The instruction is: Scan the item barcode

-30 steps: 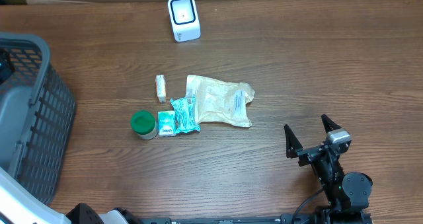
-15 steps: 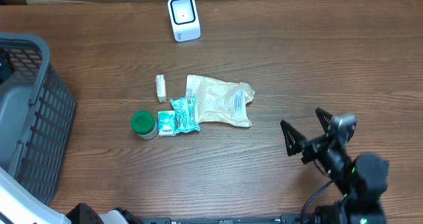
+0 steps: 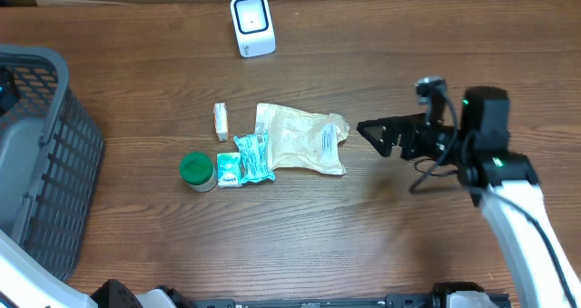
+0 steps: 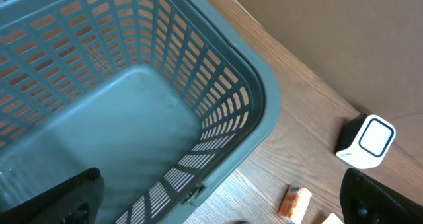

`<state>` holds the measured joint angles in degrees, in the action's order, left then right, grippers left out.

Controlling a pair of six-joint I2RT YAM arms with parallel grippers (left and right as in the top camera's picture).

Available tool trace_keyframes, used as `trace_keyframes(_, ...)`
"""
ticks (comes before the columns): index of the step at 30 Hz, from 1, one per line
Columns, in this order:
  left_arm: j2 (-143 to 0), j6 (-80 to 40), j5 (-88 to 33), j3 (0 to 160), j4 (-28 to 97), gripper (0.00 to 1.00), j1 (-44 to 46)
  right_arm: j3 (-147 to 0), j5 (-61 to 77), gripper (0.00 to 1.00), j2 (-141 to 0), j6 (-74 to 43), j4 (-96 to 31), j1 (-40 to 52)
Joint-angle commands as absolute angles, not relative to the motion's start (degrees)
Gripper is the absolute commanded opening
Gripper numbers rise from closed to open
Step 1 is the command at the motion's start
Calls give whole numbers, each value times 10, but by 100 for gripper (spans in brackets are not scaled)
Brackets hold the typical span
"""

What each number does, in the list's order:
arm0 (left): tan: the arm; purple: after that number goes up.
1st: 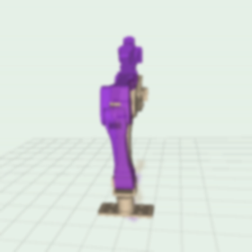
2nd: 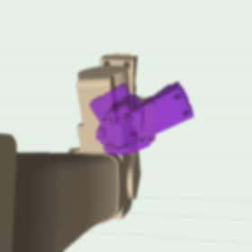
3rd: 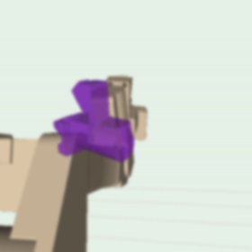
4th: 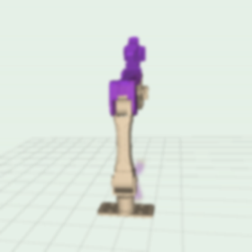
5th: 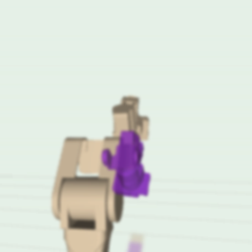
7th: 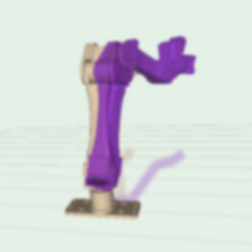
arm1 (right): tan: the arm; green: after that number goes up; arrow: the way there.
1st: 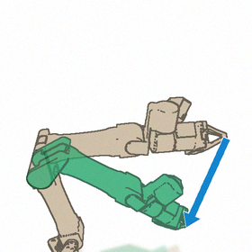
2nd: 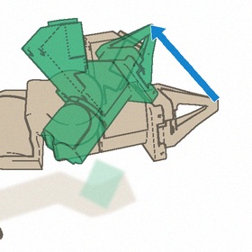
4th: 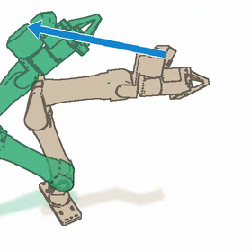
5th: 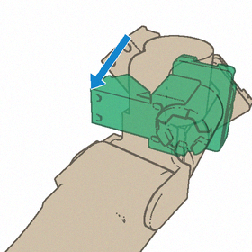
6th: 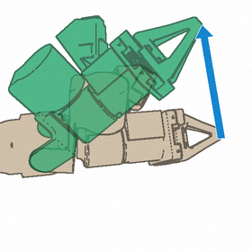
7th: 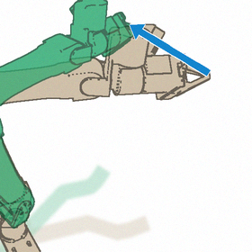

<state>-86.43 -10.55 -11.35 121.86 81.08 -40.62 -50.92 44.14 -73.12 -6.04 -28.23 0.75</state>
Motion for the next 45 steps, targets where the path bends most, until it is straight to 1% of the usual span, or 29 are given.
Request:
trace_keyframes(1, -869, -112, -118, 1220, 810, 99, -409, -520, 509, 100, -805, -62, -271, 17)
trace_keyframes(3, -869, -112, -118, 1220, 810, 100, -409, -520, 511, 99, -846, -68, -259, 34)
trace_keyframes(7, -869, -112, -118, 1220, 810, 100, -409, -520, 473, 93, -915, -137, -213, 74)
trace_keyframes(9, -869, -112, -118, 1220, 810, 99, -409, -520, 445, 89, -938, -183, -193, 88)
trace_keyframes(11, -869, -112, -118, 1220, 810, 99, -409, -520, 422, 81, -960, -222, -174, 102)
trace_keyframes(12, -869, -112, -118, 1220, 810, 99, -409, -520, 400, 79, -971, -245, -168, 109)
trace_keyframes(16, -869, -112, -118, 1220, 810, 100, -409, -520, 333, 76, -1003, -307, -154, 133)
trace_keyframes(20, -869, -112, -118, 1220, 810, 99, -409, -520, 309, 71, -1021, -358, -131, 148)
trace_keyframes(22, -869, -112, -118, 1220, 810, 100, -409, -520, 291, 70, -1027, -378, -122, 157)
trace_keyframes(25, -869, -112, -119, 1220, 810, 100, -409, -520, 266, 65, -1030, -401, -112, 171)
trace_keyframes(29, -869, -112, -118, 1220, 810, 99, -409, -520, 238, 52, -1030, -420, -112, 184)
trace_keyframes(31, -869, -112, -118, 1220, 810, 99, -409, -520, 238, 39, -1030, -420, -112, 184)
trace_keyframes(33, -869, -112, -118, 1220, 810, 99, -409, -520, 239, 24, -1030, -420, -112, 184)
trace_keyframes(36, -869, -112, -118, 1220, 810, 99, -409, -521, 246, 8, -1029, -420, -112, 182)
trace_keyframes(38, -869, -112, -118, 1220, 810, 99, -409, -523, 255, 4, -1027, -415, -112, 183)
trace_keyframes(43, -869, -112, -118, 1220, 810, 100, -409, -523, 253, 4, -997, -381, -130, 178)
trace_keyframes(45, -869, -112, -118, 1220, 810, 99, -409, -529, 231, 4, -969, -354, -163, 170)
